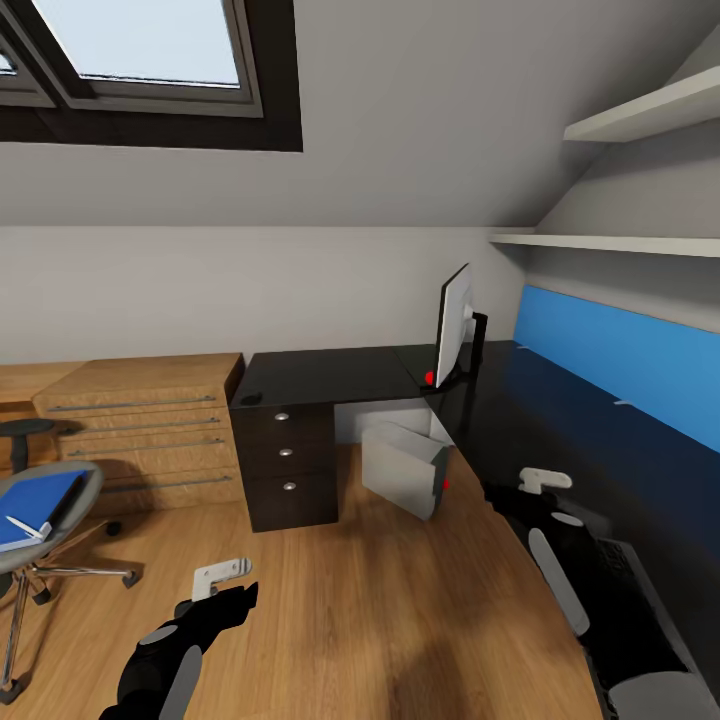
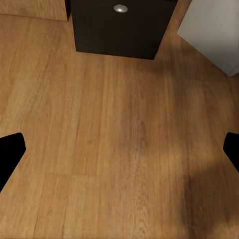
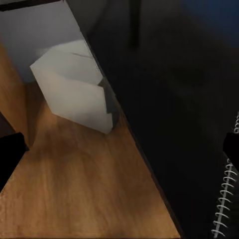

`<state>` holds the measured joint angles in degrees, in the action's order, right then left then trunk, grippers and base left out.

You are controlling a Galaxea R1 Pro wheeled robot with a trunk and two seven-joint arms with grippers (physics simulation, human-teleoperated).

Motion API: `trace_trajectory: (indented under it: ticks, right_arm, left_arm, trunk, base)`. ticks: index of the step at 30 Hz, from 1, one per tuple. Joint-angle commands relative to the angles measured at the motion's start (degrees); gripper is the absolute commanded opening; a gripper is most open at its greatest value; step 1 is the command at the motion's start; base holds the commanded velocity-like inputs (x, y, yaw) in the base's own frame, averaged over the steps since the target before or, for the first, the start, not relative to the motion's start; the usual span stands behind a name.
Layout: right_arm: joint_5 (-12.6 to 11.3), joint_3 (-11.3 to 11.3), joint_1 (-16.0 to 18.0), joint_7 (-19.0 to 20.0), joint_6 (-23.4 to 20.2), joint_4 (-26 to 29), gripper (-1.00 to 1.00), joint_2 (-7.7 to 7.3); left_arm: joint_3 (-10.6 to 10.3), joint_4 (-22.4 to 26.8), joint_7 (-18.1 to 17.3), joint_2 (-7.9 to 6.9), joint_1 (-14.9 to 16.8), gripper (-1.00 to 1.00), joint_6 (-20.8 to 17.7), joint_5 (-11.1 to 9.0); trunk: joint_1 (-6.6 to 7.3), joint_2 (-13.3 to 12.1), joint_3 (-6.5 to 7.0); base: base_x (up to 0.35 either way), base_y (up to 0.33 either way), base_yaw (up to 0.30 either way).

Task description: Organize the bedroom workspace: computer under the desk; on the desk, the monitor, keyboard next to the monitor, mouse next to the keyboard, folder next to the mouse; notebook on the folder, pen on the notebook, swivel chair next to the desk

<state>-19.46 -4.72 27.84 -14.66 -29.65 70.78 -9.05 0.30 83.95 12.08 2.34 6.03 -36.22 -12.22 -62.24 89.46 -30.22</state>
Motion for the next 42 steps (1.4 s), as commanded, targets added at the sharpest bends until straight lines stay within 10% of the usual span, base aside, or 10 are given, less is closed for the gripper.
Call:
trace_trajectory:
  ticks: [1,42]
  right_arm:
    - [-0.67,-0.17,-0.02,-0.72,-0.14,0.78,1.00,0.65]
    - [-0.75,-0.11,-0.33,-3.59,0.11,1.21,1.00,1.21]
  left_arm:
    - [0.05,0.08,0.41,0.03,0.03,1.00,-0.24,-0.61]
    - [0.19,-0.06,0.49,-0.05,0.03,1.00,-0.25,-0.61]
  trunk:
    - [0.00,0.04,-0.06]
    - [0.00,0.04,-0.06]
  base:
    - [-0.065,0.000,0.000]
    - [-0.304,-0.052,0.000]
